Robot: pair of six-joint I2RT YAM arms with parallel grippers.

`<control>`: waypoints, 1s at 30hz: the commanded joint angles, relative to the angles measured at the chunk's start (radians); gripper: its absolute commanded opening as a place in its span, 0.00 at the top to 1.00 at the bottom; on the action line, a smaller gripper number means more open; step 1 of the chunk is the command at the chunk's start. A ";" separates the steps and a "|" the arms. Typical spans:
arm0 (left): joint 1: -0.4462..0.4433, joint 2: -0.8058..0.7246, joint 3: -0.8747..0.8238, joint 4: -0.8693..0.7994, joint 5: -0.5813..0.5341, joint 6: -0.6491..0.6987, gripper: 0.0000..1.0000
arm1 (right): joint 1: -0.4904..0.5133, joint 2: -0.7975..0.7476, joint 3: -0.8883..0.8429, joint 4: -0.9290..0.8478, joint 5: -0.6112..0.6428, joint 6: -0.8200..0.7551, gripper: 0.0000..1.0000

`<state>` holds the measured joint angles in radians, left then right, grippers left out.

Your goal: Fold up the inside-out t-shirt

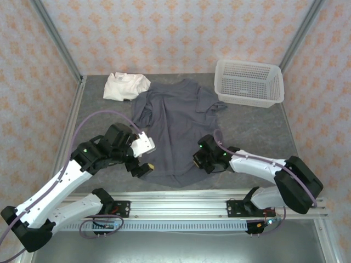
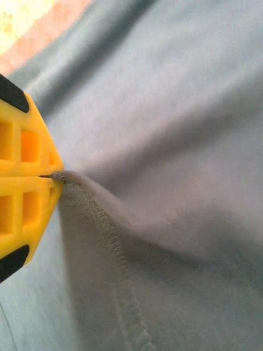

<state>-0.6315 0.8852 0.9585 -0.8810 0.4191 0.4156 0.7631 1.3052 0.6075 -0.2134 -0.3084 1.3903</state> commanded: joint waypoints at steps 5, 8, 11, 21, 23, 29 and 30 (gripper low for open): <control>-0.212 0.062 -0.156 0.520 -0.059 -0.329 0.00 | -0.008 -0.116 0.213 -0.136 0.112 -0.039 1.00; -0.280 0.179 -0.172 0.617 -0.198 -0.343 0.00 | -0.021 -0.158 0.238 -0.142 0.123 -0.037 1.00; -0.283 0.293 -0.225 0.761 -0.358 -0.410 0.00 | -0.033 -0.174 0.246 -0.152 0.118 -0.042 1.00; -0.278 0.576 -0.265 0.982 -0.565 -0.496 0.53 | -0.090 -0.264 0.240 -0.213 0.132 -0.040 1.00; -0.270 0.527 -0.261 0.961 -0.611 -0.518 0.97 | -0.117 -0.281 0.235 -0.274 0.155 -0.075 1.00; -0.186 0.381 -0.146 0.755 -0.361 -0.532 1.00 | -0.115 -0.276 0.225 -0.297 0.179 -0.459 0.69; -0.177 0.381 -0.135 0.737 -0.340 -0.529 1.00 | -0.094 -0.292 0.213 -0.298 0.195 -0.529 0.66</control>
<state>-0.8333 1.2957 0.7612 -0.0635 -0.0135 -0.0875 0.6395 1.0309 0.8379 -0.4637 -0.1646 1.1110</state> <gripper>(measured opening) 0.054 0.310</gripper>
